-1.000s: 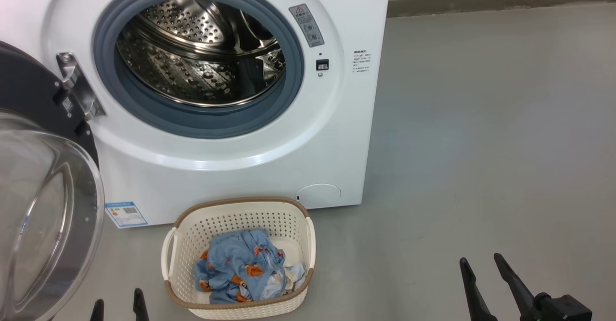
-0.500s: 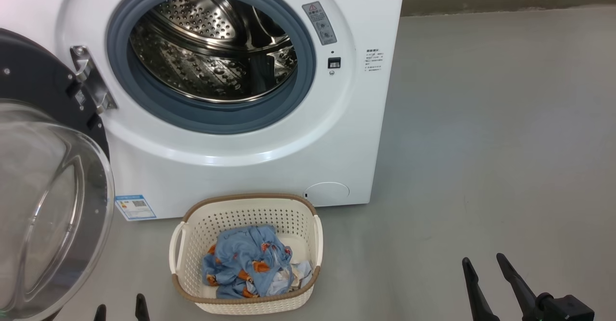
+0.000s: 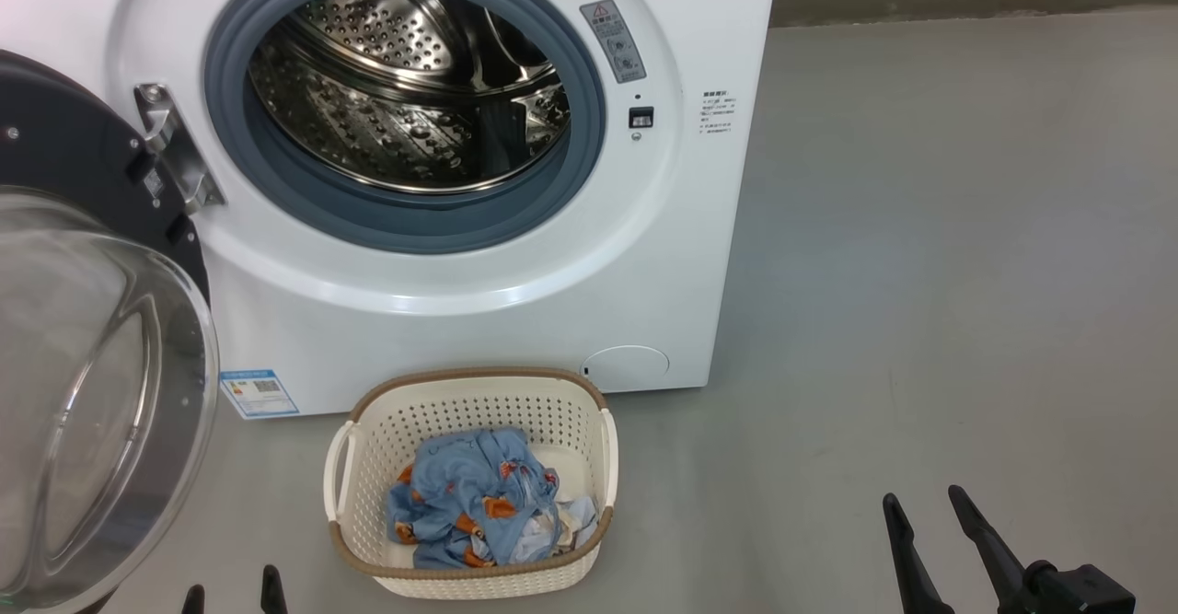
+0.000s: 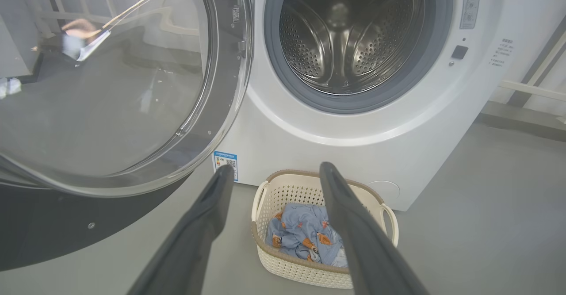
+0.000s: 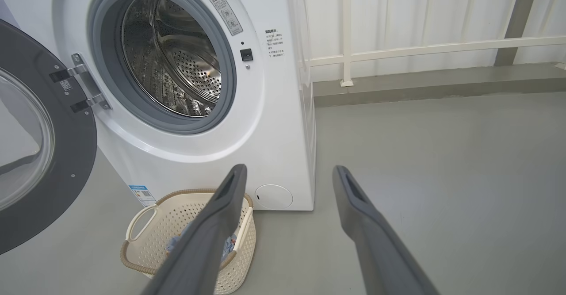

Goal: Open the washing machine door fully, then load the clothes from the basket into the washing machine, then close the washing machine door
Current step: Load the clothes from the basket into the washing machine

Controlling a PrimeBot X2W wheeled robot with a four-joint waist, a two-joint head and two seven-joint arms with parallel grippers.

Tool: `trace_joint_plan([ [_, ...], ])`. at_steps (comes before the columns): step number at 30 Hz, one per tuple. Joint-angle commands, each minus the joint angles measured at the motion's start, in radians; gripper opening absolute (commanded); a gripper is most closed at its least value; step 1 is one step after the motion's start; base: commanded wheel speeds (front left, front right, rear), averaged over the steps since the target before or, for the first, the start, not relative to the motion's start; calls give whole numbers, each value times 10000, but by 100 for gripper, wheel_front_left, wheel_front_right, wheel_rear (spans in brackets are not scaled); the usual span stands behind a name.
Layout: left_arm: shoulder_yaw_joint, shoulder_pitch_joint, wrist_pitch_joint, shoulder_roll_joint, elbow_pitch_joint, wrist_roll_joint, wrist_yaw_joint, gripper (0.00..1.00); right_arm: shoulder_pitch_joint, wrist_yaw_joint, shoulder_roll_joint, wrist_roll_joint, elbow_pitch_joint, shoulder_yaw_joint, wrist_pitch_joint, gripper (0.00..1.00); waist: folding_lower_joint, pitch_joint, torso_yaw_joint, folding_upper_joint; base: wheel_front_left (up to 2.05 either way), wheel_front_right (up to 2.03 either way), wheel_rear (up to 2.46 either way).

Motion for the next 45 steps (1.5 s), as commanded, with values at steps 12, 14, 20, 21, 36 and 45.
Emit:
trace_joint_plan([
  [12, 331, -300, -63, 93, 74, -13, 34, 100, -161, 63, -107, -89, -190, 263, -120, 100, 0, 93, -35, 0, 66, -66, 0],
  [14, 391, -329, -63, 93, 15, 53, 134, 100, -174, 63, -108, -84, -183, 273, -120, 100, 0, 102, -47, 0, 163, -163, 0],
  [20, 310, -364, -63, 93, -27, 144, 267, 100, -185, 63, -120, -73, -175, 277, -120, 100, 0, 145, -63, 0, 133, -133, 0],
  [21, 304, -369, -63, 93, -28, 142, 277, 100, -187, 63, -123, -73, -174, 276, -120, 100, 0, 154, -65, 0, 86, -86, 0],
  [36, 237, -383, -63, 93, 37, 153, 298, 100, -219, 63, -73, -81, -148, 315, -120, 100, 0, 234, -17, 0, 16, -16, 0],
  [45, 143, -506, -63, 93, -68, 250, 156, 100, -396, 63, -9, -84, -192, 380, -120, 100, 0, 714, -213, 0, 0, 0, 0],
])
